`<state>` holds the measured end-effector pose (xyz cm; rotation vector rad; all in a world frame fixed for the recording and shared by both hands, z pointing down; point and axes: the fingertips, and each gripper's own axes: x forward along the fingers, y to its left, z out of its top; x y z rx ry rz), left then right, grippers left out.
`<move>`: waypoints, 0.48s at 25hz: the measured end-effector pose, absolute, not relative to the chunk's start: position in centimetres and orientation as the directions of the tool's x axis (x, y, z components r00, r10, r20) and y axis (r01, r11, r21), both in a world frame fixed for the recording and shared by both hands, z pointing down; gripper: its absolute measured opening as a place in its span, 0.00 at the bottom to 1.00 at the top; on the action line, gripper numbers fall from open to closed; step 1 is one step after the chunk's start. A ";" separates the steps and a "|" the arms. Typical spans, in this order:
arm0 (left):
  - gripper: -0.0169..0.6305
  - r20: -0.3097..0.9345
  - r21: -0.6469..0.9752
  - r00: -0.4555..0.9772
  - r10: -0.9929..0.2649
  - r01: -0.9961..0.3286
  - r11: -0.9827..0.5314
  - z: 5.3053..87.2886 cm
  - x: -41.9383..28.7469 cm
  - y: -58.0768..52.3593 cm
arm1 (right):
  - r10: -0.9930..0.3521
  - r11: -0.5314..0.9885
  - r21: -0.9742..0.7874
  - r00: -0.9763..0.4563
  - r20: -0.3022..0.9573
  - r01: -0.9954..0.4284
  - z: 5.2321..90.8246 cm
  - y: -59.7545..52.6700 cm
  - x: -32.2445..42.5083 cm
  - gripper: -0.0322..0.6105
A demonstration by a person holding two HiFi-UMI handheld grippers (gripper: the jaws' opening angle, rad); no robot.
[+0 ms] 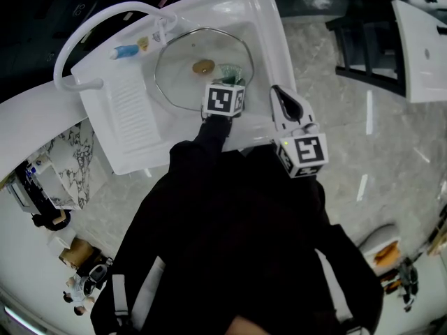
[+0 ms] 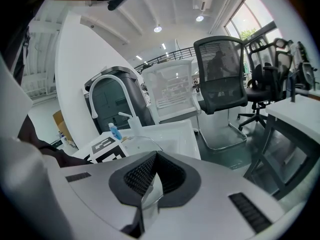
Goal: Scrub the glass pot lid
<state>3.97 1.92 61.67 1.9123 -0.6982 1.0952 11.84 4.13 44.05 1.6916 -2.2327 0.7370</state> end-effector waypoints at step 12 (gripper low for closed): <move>0.13 0.866 0.392 0.498 -0.045 -0.733 -0.556 61.3 6.0 2.3 | -0.834 0.170 -0.241 -0.270 0.481 -0.956 44.3 4.9 13.0 0.05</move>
